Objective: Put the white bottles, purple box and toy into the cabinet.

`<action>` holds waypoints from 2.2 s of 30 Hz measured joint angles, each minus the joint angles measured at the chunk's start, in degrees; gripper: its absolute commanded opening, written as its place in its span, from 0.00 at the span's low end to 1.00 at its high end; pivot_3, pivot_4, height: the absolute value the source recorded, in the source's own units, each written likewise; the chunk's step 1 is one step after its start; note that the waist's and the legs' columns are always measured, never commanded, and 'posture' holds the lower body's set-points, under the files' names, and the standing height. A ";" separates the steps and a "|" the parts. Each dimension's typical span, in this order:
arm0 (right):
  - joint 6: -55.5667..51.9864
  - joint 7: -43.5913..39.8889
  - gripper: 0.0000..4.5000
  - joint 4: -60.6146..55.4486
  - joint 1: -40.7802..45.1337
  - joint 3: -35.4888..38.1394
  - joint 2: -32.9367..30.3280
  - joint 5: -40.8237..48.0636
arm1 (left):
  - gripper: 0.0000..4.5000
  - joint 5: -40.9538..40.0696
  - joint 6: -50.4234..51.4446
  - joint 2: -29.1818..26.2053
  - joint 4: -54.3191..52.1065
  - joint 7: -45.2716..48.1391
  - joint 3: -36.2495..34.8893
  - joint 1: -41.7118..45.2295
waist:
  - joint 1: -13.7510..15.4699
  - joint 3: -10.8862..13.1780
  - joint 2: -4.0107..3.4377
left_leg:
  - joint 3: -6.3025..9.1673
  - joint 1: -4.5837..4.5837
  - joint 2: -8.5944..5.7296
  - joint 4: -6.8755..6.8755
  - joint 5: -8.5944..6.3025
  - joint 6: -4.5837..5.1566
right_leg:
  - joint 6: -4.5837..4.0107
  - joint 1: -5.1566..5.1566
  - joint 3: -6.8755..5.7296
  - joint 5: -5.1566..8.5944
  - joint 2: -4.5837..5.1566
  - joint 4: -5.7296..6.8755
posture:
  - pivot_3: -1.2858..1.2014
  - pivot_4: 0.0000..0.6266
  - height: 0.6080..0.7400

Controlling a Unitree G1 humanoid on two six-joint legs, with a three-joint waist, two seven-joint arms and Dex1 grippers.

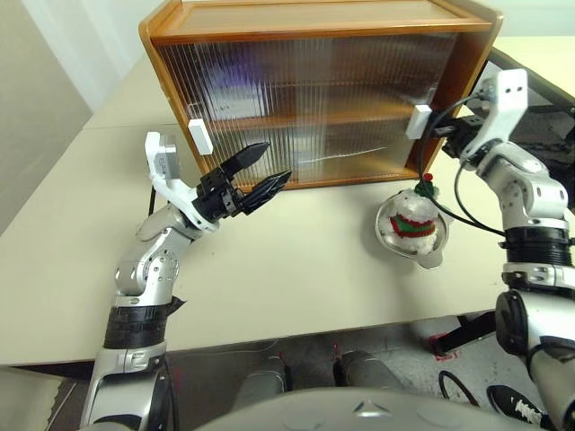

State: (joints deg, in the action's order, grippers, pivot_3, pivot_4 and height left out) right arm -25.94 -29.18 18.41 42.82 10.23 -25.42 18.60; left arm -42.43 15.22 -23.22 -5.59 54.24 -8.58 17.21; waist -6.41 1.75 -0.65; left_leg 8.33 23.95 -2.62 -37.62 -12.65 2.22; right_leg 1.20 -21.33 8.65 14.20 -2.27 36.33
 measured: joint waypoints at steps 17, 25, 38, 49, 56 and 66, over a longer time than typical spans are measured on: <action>-8.02 -7.03 0.01 -6.05 0.67 -7.25 8.44 3.58 | 1.00 0.09 -0.38 -0.05 -3.39 -2.41 -0.72 -2.71 | 1.56 -0.01 -0.02 | -0.02 0.01 0.05 0.35 0.03 -0.01 | -0.01 -0.24 -0.08 -0.02 -0.03 0.08 | 0.49 0.04 1.00; -7.04 -7.71 0.01 -5.30 0.95 -7.23 8.10 3.30 | 1.00 0.08 -0.41 -0.05 -3.48 -2.67 -0.81 -2.70 | 1.55 -0.01 -0.02 | -0.02 0.01 0.07 0.37 0.07 -0.03 | -0.11 -0.38 -0.10 -0.01 -0.06 0.42 | 0.47 0.04 1.00; -9.15 -9.82 0.88 -25.04 -11.67 3.19 -3.16 11.95 | 1.00 0.20 -0.47 1.43 -0.61 -0.39 0.68 -0.12 | 1.46 -0.02 0.04 | -0.12 0.00 0.06 0.26 0.14 -0.08 | -0.20 -0.19 -0.09 0.16 -0.03 0.42 | 0.44 0.07 1.00; -13.53 -15.29 0.99 -36.67 -35.09 9.26 -9.71 21.47 | 1.00 0.21 -0.21 1.00 0.63 0.70 0.58 0.61 | -0.52 0.11 0.20 | -0.15 -0.03 0.04 0.04 0.11 -0.17 | 0.54 0.00 0.04 0.64 -0.03 0.29 | 0.43 0.09 1.00; -13.41 -15.18 0.99 -37.17 -41.42 9.19 -10.34 21.41 | 1.00 0.19 -0.02 0.29 1.11 1.02 0.41 0.79 | -1.46 0.16 0.25 | -0.12 0.01 0.02 0.02 -0.43 -1.08 | 0.53 -0.02 0.07 0.66 -0.02 0.25 | 0.43 0.09 1.00; -9.72 -15.40 0.99 -31.72 -41.78 6.25 -10.35 17.81 | 1.00 0.22 -0.09 0.53 1.07 0.86 0.40 0.78 | -1.38 0.15 0.25 | -0.11 0.04 0.02 0.03 -0.39 -0.79 | 0.56 -0.04 0.08 0.79 -0.02 0.18 | 0.44 0.07 1.00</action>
State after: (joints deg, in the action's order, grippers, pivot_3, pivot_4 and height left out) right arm -35.66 -44.58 -13.31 1.04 16.48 -35.77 36.41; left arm -42.21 15.13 -22.68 -4.52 55.10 -8.17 18.00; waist -7.80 1.91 -0.40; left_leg 8.22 23.98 -2.60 -37.59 -13.04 1.43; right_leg 1.77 -21.37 8.73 14.99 -2.30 36.51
